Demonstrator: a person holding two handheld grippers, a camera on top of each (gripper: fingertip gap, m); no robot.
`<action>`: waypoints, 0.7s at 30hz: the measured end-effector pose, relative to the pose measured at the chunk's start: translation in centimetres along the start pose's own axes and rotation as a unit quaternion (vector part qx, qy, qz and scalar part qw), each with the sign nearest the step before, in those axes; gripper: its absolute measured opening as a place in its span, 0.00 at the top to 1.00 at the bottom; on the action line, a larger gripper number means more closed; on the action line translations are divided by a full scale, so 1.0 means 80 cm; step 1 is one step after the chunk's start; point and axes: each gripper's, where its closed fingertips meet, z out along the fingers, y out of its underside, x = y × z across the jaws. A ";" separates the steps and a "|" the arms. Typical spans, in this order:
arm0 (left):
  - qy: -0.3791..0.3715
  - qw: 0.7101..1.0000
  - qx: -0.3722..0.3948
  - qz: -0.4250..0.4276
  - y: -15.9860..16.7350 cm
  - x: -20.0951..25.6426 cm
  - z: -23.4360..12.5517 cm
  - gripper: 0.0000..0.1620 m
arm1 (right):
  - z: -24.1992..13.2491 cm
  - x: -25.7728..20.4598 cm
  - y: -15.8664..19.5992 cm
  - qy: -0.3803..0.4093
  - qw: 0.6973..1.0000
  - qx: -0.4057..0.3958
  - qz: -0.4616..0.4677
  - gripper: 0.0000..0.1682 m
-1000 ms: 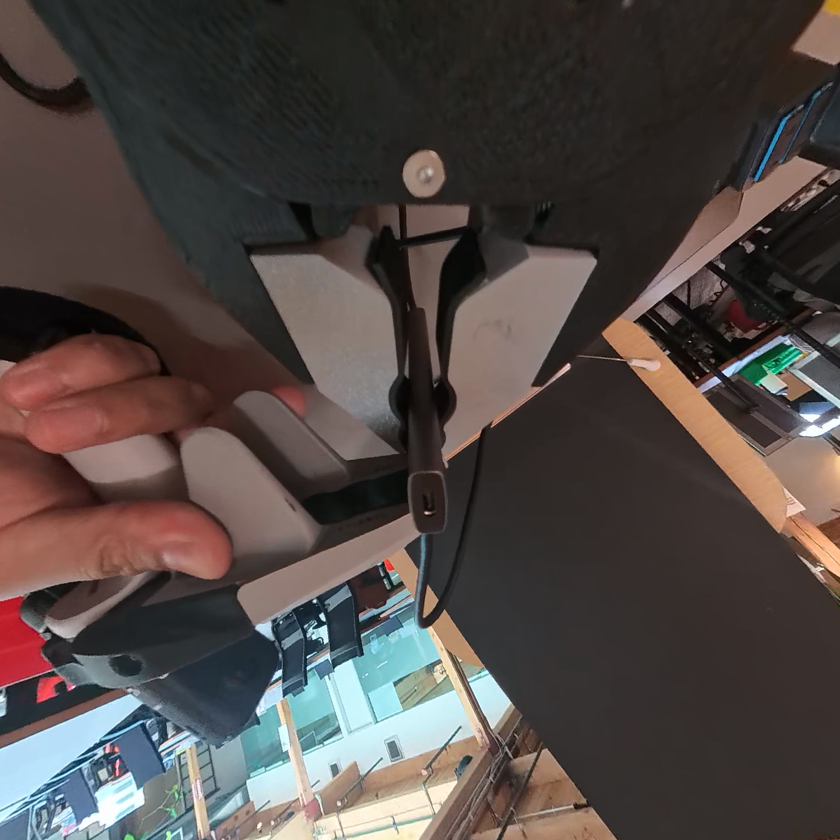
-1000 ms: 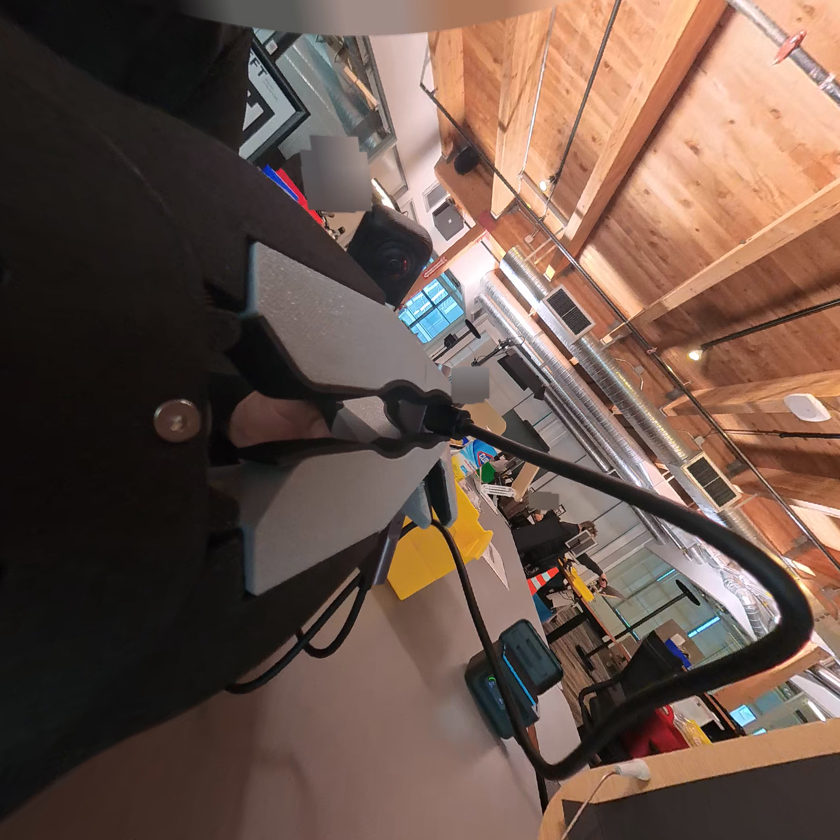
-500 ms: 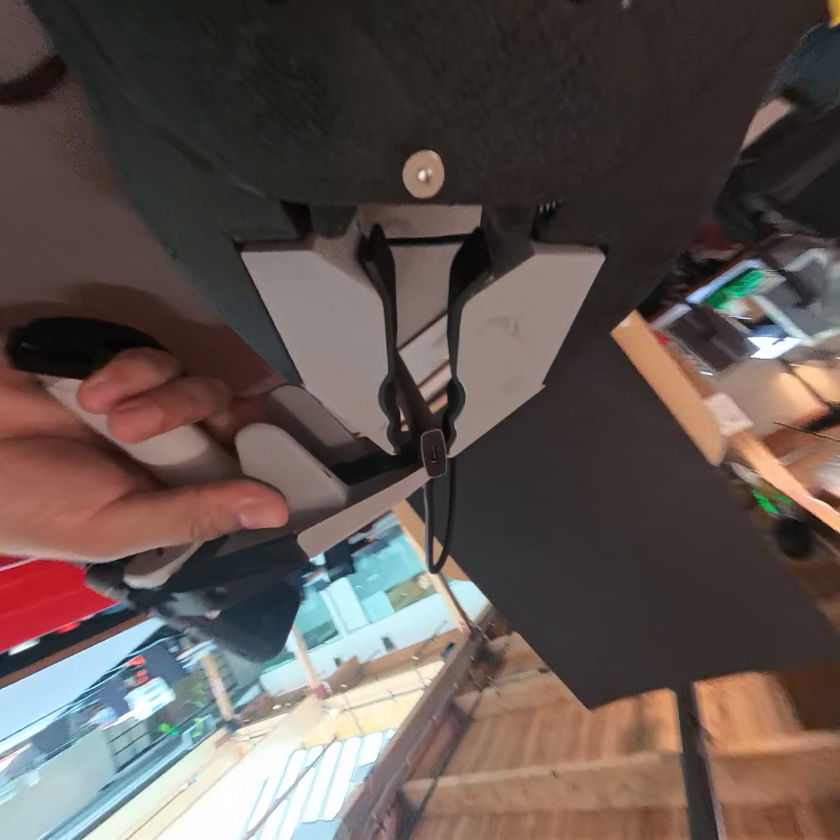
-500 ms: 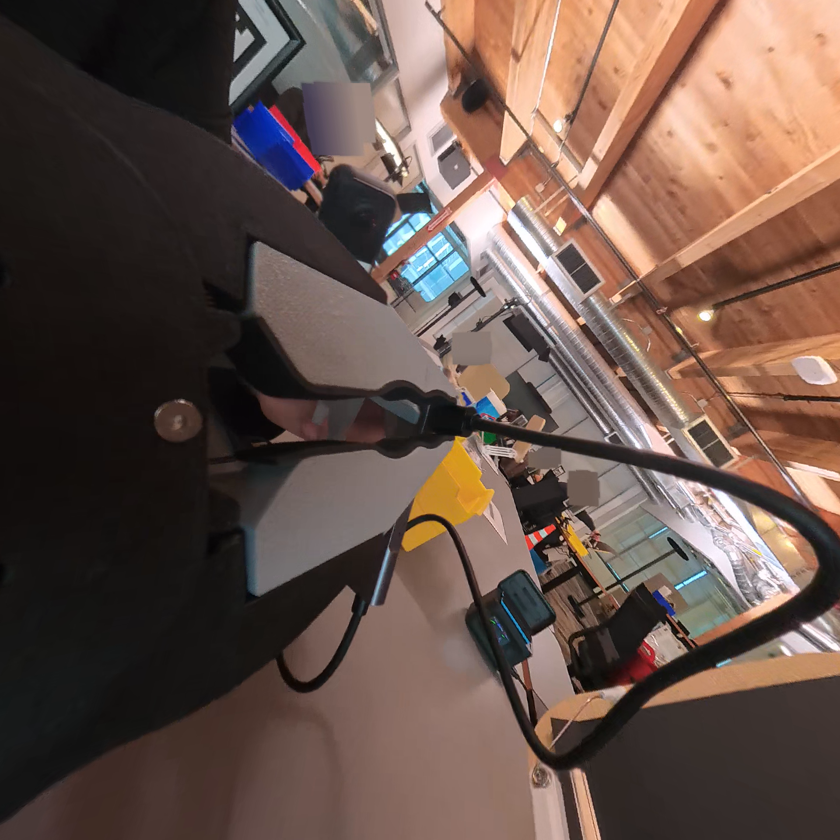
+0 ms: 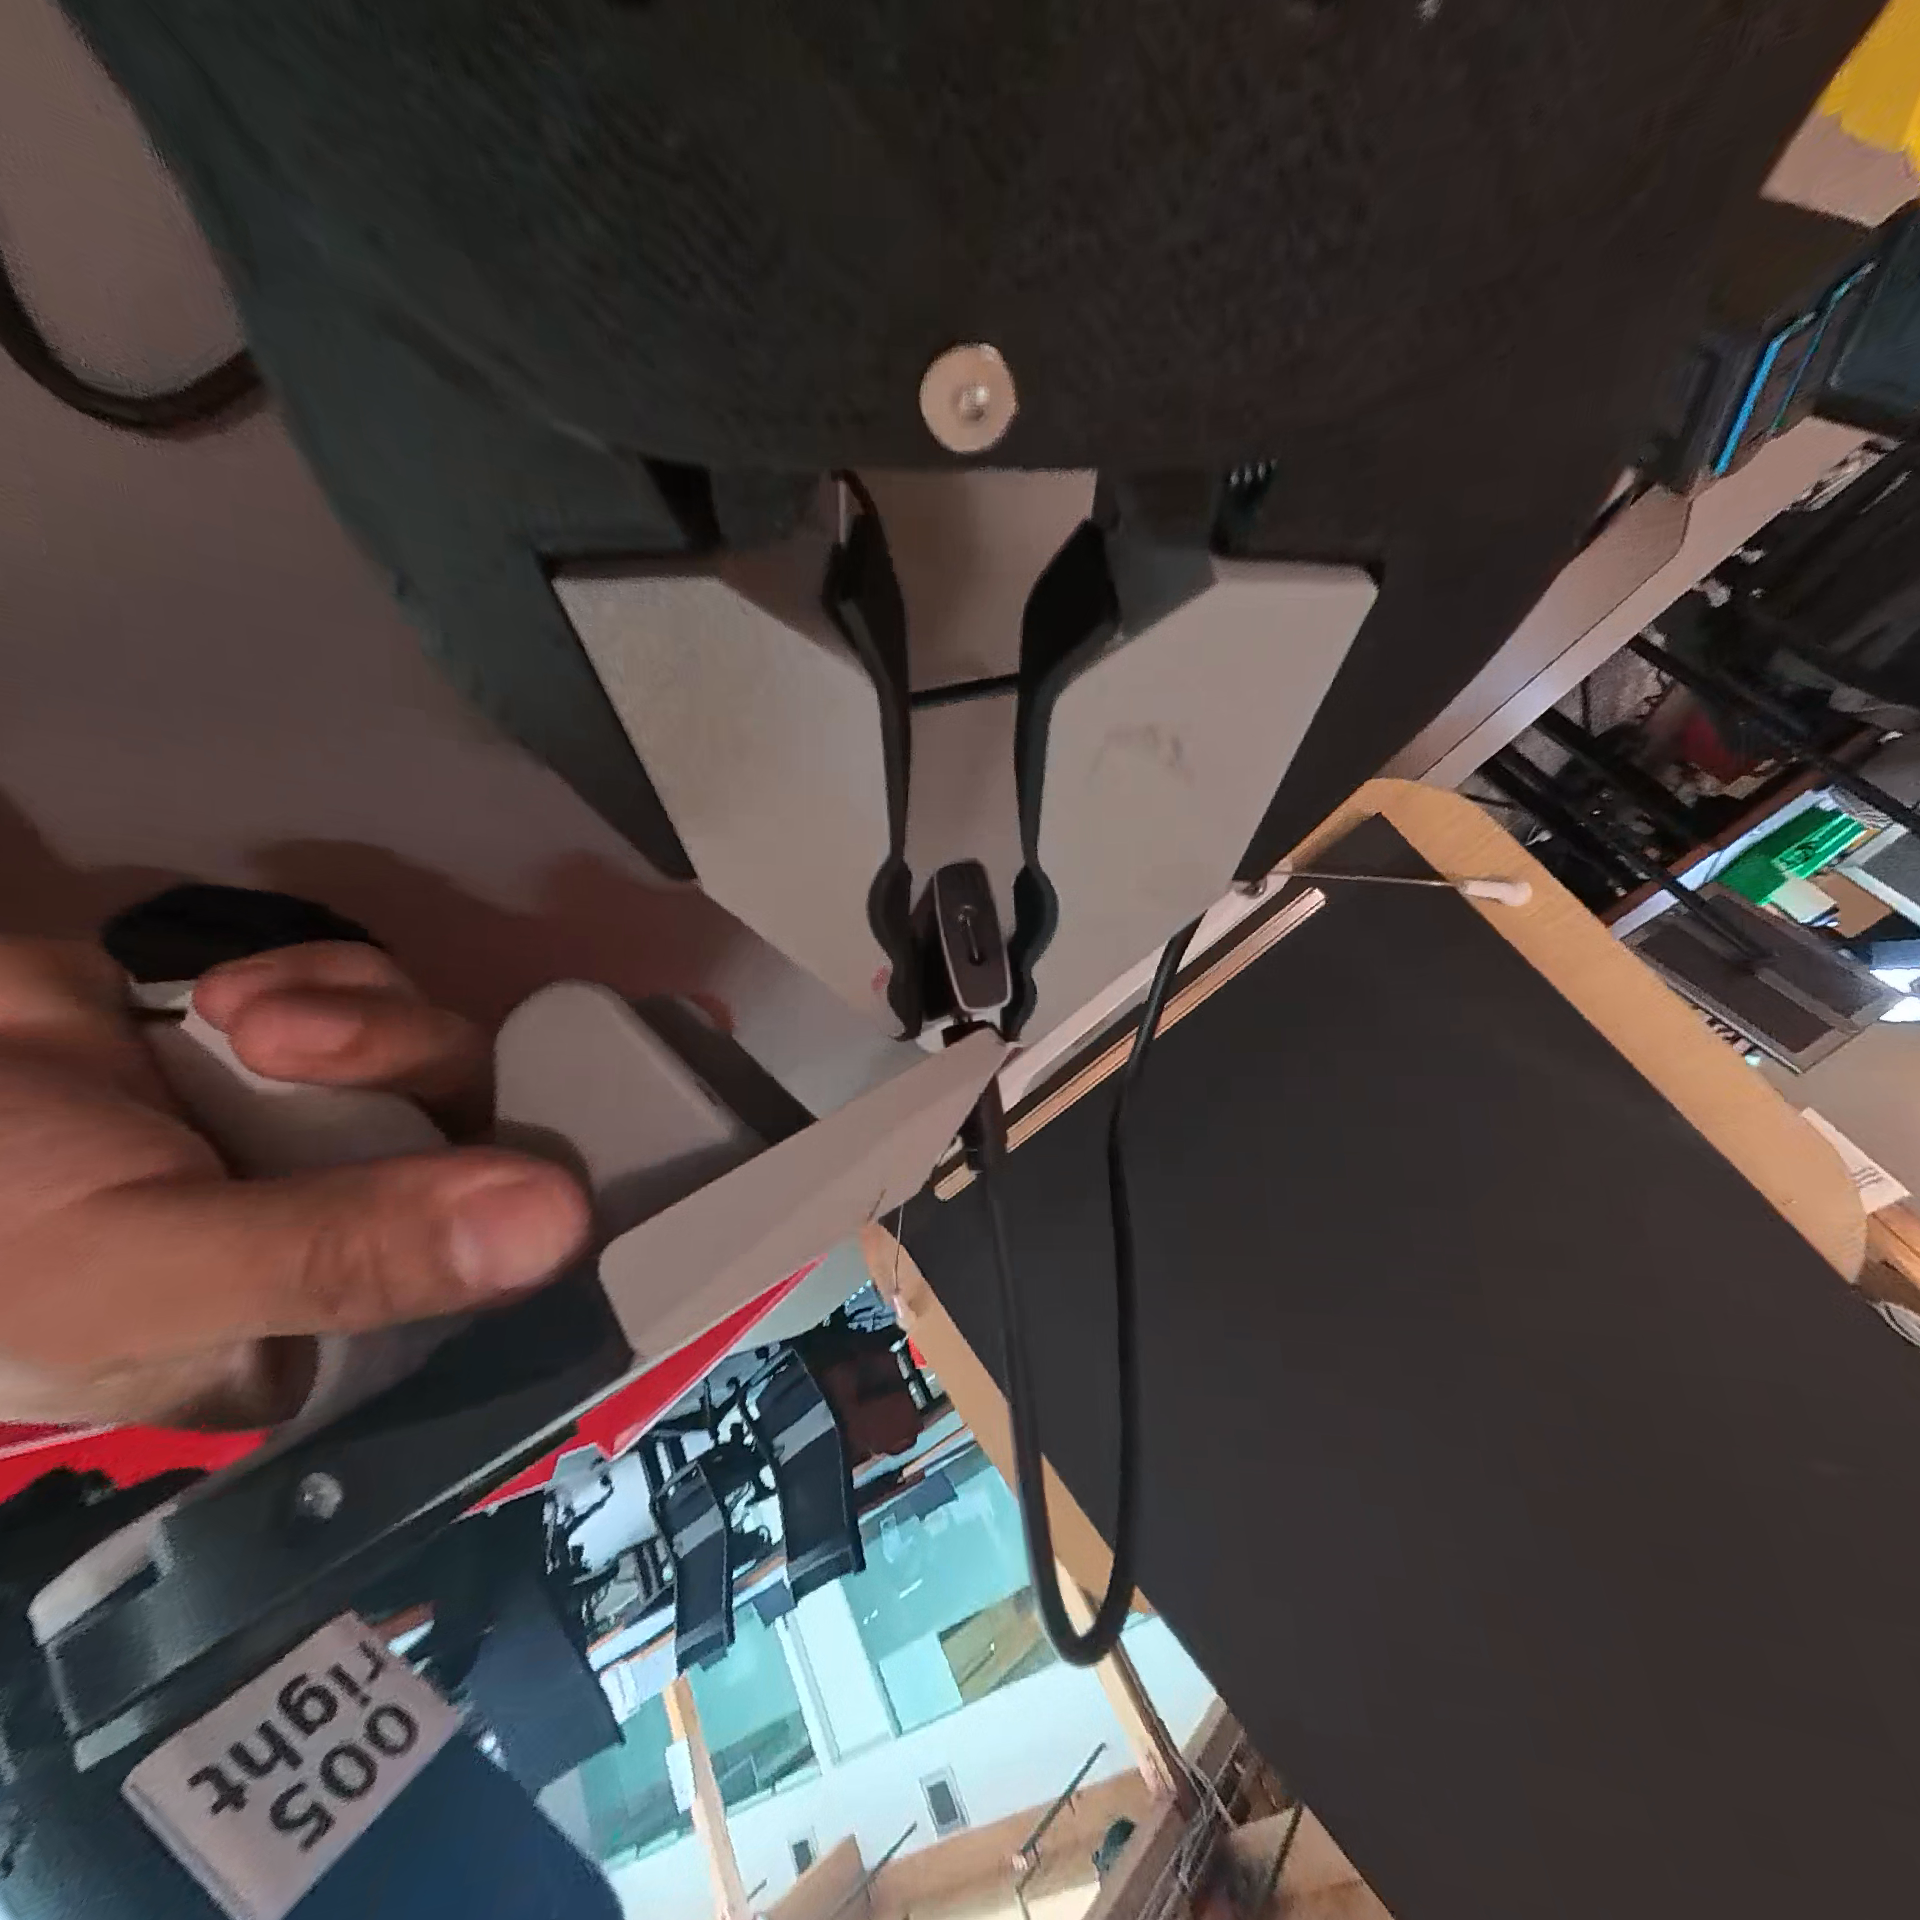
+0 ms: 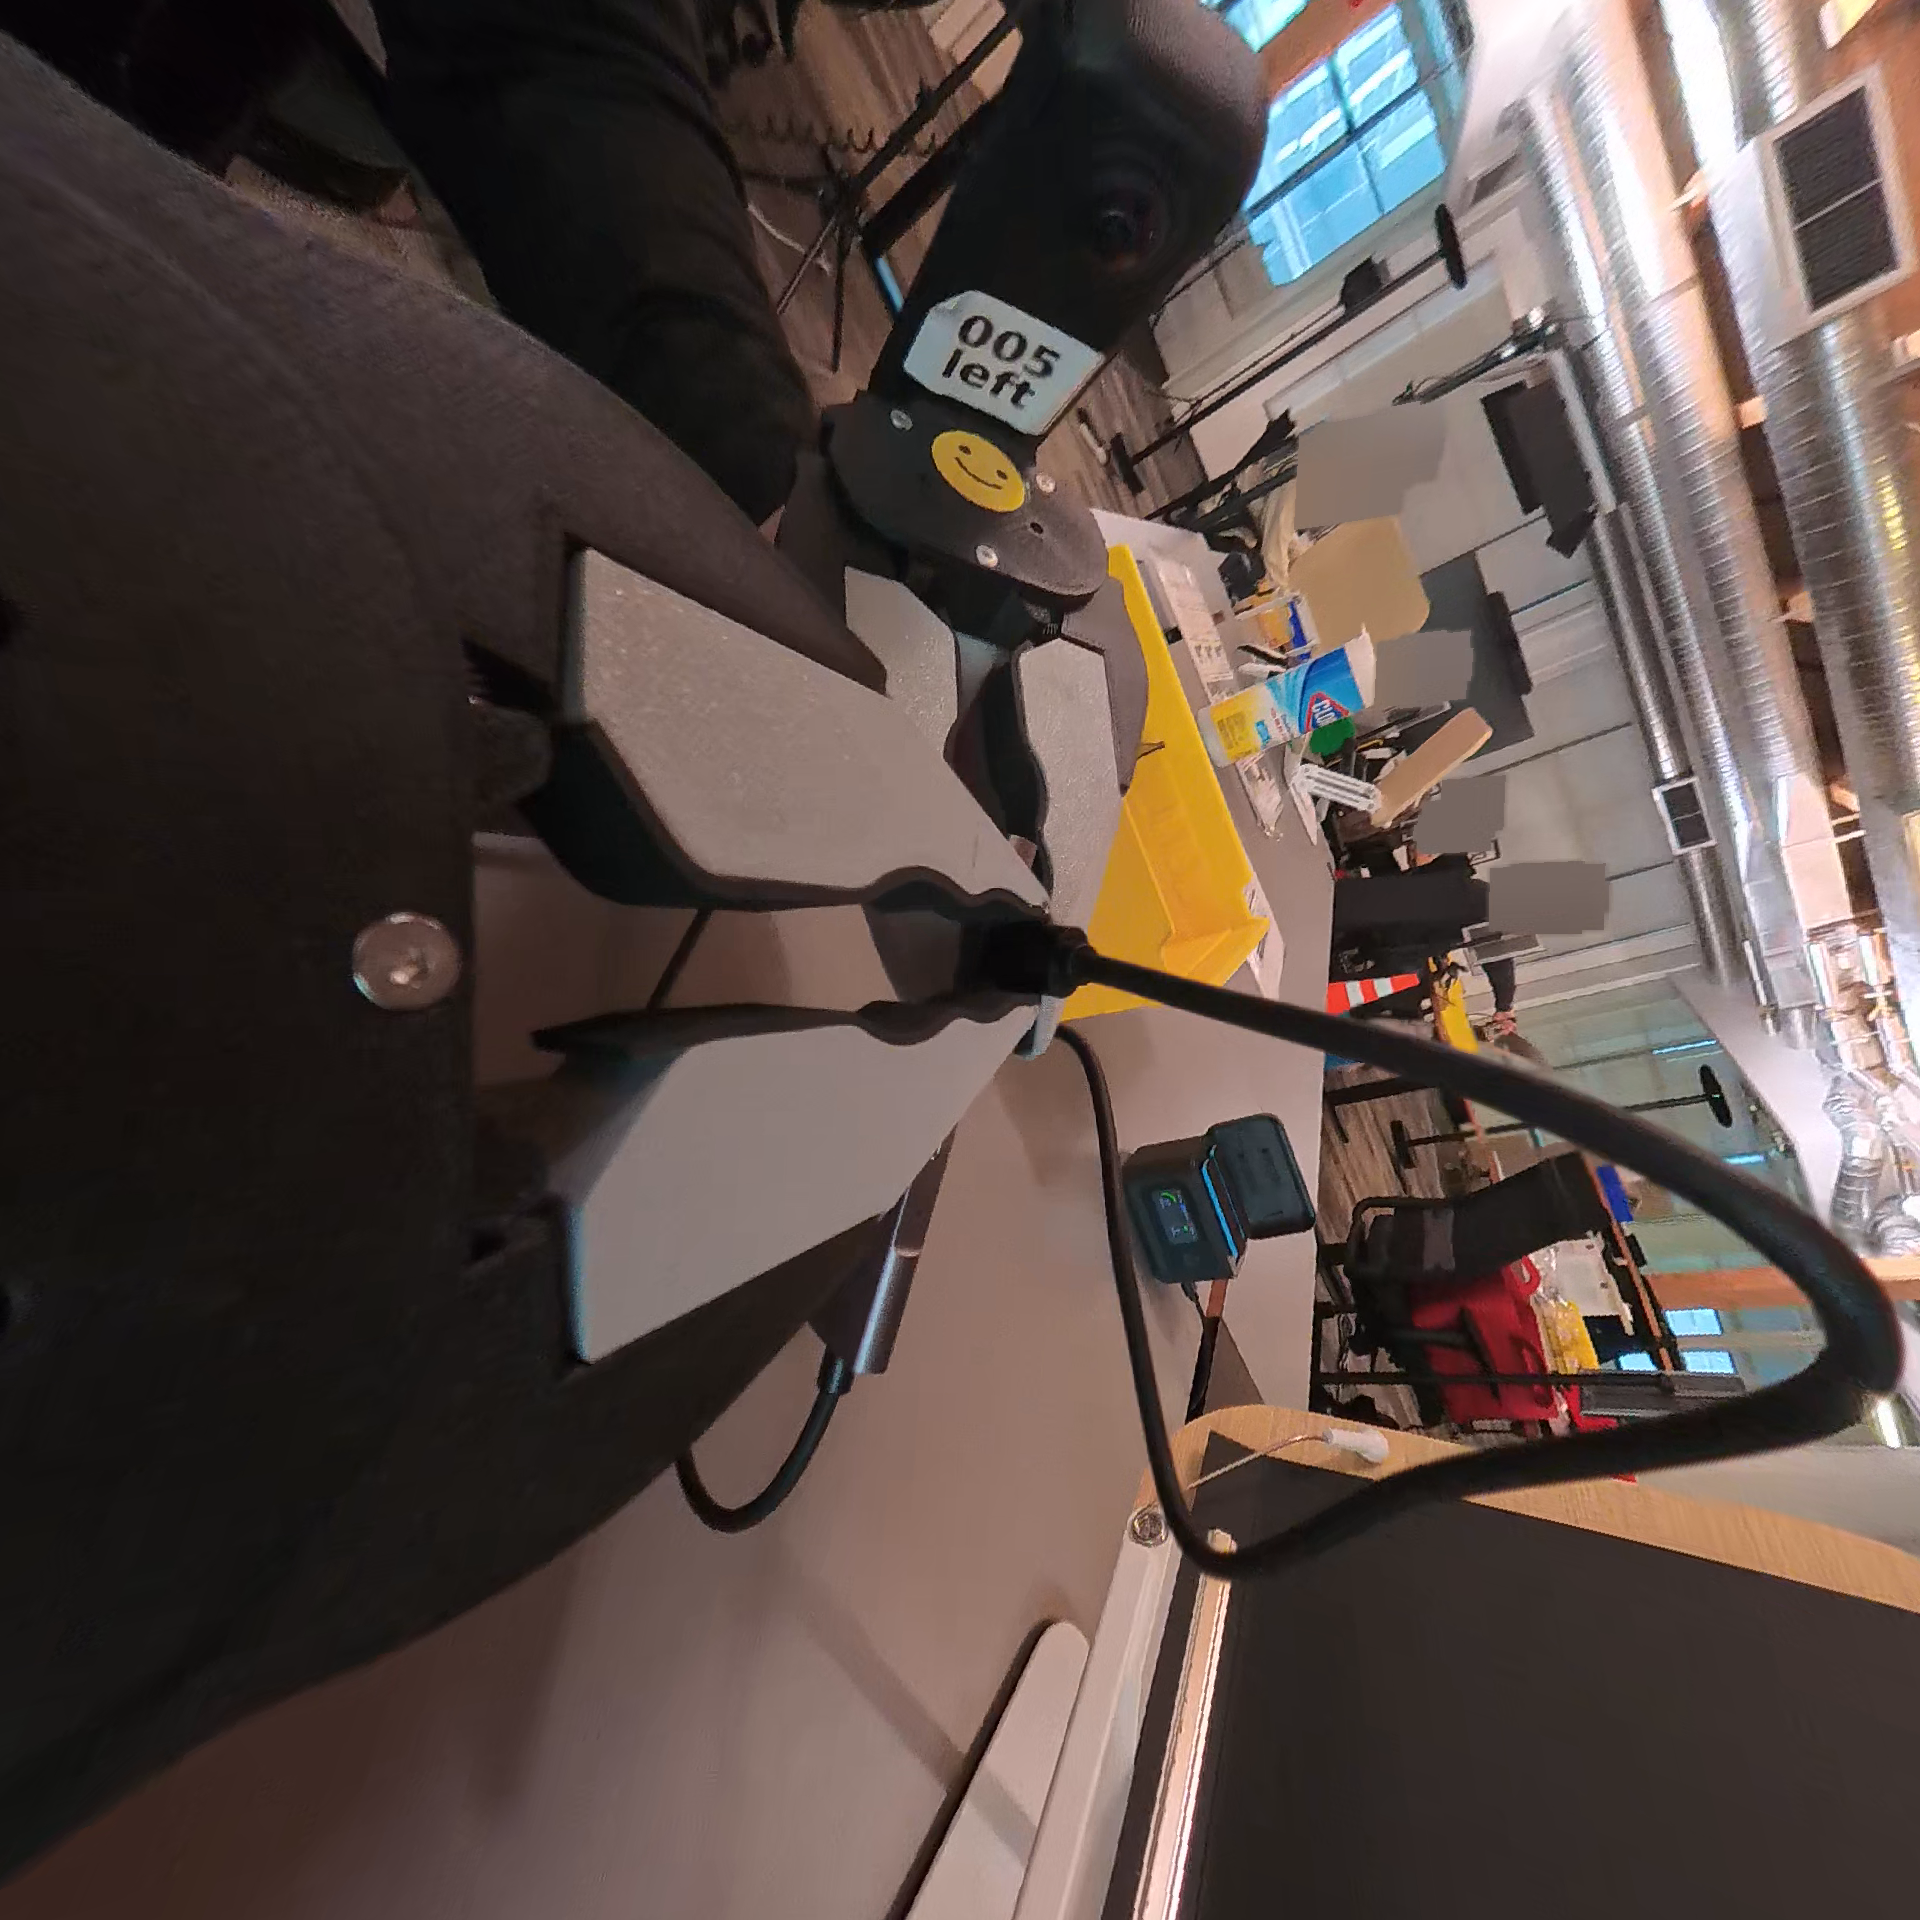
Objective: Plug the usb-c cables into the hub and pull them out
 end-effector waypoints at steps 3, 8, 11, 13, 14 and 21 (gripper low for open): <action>0.003 0.999 -0.034 0.004 0.011 -0.001 0.002 0.95 | 0.002 0.005 0.008 0.020 0.999 -0.024 -0.028 0.94; 0.017 0.998 -0.059 -0.021 0.022 0.001 0.004 0.96 | 0.006 0.008 0.017 0.041 0.996 -0.046 -0.059 0.94; 0.006 0.997 -0.075 -0.012 0.029 -0.001 0.006 0.95 | 0.009 0.005 0.020 0.039 0.996 -0.052 -0.064 0.94; -0.003 0.996 -0.088 0.008 0.035 -0.001 0.007 0.95 | 0.012 0.003 0.023 0.039 0.995 -0.059 -0.072 0.94; -0.007 0.996 -0.091 0.015 0.036 -0.002 0.008 0.95 | 0.013 0.003 0.024 0.040 0.994 -0.061 -0.076 0.94; 0.010 0.993 -0.114 -0.007 0.046 0.001 0.010 0.96 | 0.019 -0.008 0.033 0.038 0.989 -0.082 -0.117 0.94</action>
